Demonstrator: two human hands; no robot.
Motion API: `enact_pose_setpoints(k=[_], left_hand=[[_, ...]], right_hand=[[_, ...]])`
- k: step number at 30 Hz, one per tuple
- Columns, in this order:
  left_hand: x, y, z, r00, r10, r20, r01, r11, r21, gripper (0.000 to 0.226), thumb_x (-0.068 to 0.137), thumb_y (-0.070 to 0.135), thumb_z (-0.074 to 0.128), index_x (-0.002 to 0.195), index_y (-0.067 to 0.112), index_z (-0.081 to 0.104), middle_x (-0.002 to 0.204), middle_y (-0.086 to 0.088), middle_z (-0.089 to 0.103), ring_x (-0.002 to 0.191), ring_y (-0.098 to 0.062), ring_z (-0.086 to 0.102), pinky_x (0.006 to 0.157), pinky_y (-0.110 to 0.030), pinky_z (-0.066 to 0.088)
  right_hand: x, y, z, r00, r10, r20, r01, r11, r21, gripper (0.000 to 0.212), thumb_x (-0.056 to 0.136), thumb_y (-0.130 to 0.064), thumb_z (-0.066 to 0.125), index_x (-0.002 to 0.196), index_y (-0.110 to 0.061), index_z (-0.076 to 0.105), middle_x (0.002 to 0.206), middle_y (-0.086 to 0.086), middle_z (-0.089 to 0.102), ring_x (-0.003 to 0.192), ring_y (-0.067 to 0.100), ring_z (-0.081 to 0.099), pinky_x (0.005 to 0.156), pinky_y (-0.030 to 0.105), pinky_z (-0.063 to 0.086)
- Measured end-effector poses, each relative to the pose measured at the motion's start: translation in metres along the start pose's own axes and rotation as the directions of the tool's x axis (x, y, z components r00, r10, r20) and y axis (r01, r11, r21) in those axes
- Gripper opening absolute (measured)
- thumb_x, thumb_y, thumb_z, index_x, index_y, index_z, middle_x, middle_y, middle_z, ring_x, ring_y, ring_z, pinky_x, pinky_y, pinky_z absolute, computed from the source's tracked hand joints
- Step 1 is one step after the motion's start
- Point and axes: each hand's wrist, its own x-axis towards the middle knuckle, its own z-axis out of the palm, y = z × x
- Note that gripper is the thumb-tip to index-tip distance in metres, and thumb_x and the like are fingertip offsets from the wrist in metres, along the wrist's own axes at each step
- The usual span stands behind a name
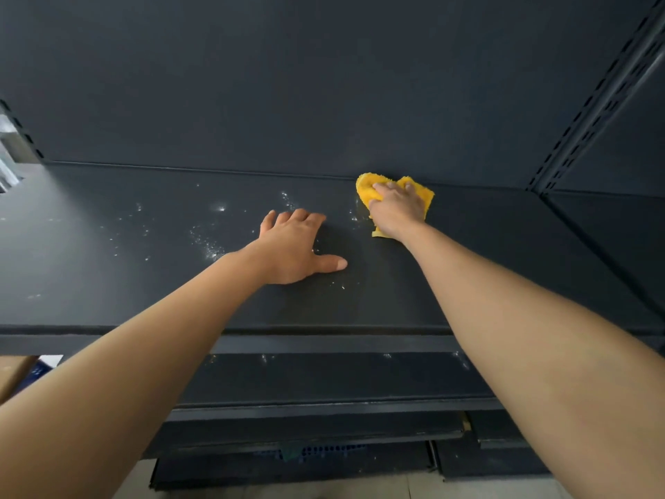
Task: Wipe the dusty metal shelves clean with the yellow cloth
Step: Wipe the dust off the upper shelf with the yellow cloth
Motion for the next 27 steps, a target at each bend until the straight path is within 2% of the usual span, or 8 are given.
enact_pose_setpoints(k=[5, 10, 14, 17, 27], left_hand=[[0.001, -0.009, -0.008, 0.998, -0.047, -0.046, 0.047, 0.999, 0.012, 0.081, 0.084, 0.060, 0.050, 0.148, 0.020, 0.022, 0.151, -0.004, 0.027, 0.142, -0.026, 0.019, 0.119, -0.041, 0.001], [-0.003, -0.011, -0.006, 0.995, -0.055, -0.086, 0.059, 0.997, 0.041, 0.078, 0.084, 0.061, 0.049, 0.146, 0.020, 0.024, 0.151, -0.004, 0.028, 0.141, -0.026, 0.021, 0.118, -0.041, 0.003], [-0.014, -0.004, -0.004, 0.997, -0.032, -0.067, 0.034, 0.999, 0.030, 0.078, 0.085, 0.060, 0.048, 0.147, 0.020, 0.023, 0.150, -0.004, 0.029, 0.140, -0.026, 0.022, 0.118, -0.042, 0.004], [-0.027, -0.001, -0.002, 0.998, -0.013, -0.058, 0.015, 0.999, 0.044, 0.079, 0.086, 0.060, 0.047, 0.148, 0.020, 0.021, 0.150, -0.004, 0.028, 0.141, -0.027, 0.021, 0.118, -0.043, 0.004], [-0.071, -0.007, 0.010, 0.997, 0.016, -0.070, -0.011, 0.998, 0.063, 0.079, 0.085, 0.061, 0.047, 0.147, 0.019, 0.024, 0.150, -0.006, 0.029, 0.141, -0.028, 0.022, 0.118, -0.044, 0.003]], right_hand=[[0.004, -0.024, 0.001, 0.986, -0.162, 0.031, 0.161, 0.986, 0.051, 0.049, 0.094, -0.017, 0.034, 0.142, -0.025, 0.038, 0.153, -0.005, 0.031, 0.145, 0.026, 0.012, 0.117, 0.039, 0.015], [-0.018, -0.038, 0.001, 0.944, -0.318, 0.084, 0.296, 0.933, 0.204, 0.048, 0.094, -0.015, 0.037, 0.141, -0.026, 0.044, 0.155, -0.007, 0.029, 0.147, 0.019, 0.007, 0.117, 0.028, 0.009], [-0.042, -0.036, -0.002, 0.955, -0.285, 0.087, 0.241, 0.911, 0.335, 0.045, 0.092, -0.016, 0.043, 0.133, -0.033, 0.052, 0.158, -0.004, 0.019, 0.147, 0.015, 0.012, 0.112, 0.029, 0.021], [-0.064, -0.031, -0.004, 0.957, -0.271, 0.101, 0.218, 0.907, 0.360, 0.045, 0.091, -0.015, 0.046, 0.130, -0.036, 0.055, 0.159, -0.002, 0.014, 0.146, 0.017, 0.015, 0.108, 0.031, 0.027], [-0.127, -0.010, -0.008, 0.966, -0.232, 0.117, 0.184, 0.929, 0.323, 0.043, 0.096, -0.018, 0.044, 0.136, -0.032, 0.049, 0.156, -0.010, 0.023, 0.147, 0.013, 0.007, 0.117, 0.035, 0.014]])
